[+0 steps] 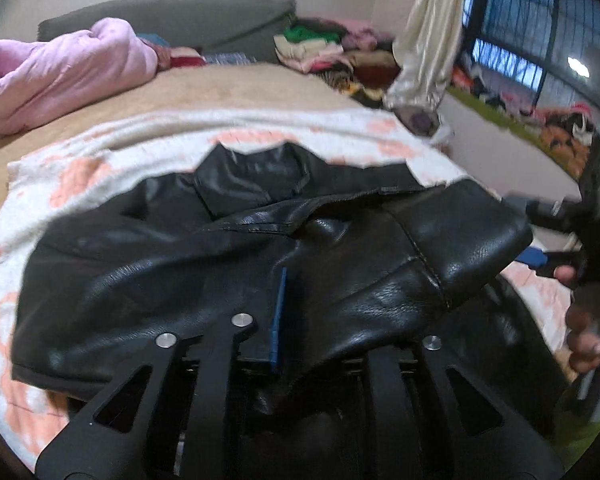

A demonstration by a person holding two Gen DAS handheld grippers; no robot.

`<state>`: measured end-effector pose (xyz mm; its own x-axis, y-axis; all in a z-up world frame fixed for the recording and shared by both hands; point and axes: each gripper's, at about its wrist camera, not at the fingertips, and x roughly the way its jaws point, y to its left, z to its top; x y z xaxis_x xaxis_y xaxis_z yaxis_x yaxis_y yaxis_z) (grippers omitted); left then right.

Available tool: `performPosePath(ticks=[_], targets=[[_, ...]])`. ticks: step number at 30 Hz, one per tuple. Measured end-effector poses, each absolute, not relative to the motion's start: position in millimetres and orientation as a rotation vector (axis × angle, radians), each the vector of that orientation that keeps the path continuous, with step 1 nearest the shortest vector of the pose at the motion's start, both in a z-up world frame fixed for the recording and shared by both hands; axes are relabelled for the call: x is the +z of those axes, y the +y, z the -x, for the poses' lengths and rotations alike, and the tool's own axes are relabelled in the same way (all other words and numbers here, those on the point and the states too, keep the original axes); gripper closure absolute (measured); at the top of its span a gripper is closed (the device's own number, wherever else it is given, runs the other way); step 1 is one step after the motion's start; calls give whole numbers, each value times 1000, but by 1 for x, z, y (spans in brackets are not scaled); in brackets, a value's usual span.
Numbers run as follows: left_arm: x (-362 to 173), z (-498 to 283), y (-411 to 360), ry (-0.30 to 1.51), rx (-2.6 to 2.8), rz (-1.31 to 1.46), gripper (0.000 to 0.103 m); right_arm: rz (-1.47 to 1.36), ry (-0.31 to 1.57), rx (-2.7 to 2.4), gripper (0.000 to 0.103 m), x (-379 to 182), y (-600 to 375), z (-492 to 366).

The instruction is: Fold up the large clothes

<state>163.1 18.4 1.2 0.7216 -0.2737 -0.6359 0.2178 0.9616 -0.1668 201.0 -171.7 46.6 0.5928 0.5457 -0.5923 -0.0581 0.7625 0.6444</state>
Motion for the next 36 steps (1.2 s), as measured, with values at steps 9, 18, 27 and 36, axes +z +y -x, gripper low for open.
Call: performPosePath(ticks=[9,18,27,36], targets=[[-22,-165,-3,793,-258,-34,80,-769,1047,558,4,15,-143,-227],[-22,-162,-13,814,-267,-95,48,-740,1128,633,55,2,-119,-241],[-6,-153,-18,812,-336,-118,17,-586,952,666,96,38,-115,-249],[68,-147,82,624,-243,96,9,-327,690,706,99,122,-119,-253]])
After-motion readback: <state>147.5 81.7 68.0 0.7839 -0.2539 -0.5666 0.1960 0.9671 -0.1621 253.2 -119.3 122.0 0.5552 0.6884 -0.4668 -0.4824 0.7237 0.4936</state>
